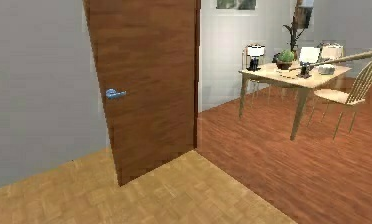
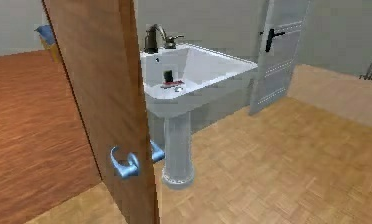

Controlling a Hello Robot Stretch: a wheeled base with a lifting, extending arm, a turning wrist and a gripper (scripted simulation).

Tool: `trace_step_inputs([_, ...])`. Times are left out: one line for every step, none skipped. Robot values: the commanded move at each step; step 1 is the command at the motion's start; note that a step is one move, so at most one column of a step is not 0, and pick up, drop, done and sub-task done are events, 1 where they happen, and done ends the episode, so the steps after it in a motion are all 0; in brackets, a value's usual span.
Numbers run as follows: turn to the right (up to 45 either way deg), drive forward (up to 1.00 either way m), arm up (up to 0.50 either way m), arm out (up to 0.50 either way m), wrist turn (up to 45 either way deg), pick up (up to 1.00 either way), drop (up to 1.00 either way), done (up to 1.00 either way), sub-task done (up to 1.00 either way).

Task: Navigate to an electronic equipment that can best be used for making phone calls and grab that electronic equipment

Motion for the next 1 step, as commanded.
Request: trace_step_inputs([0.0,0.35,0.0,0.0,0.0,0.0,0.0,0.0,0.0])
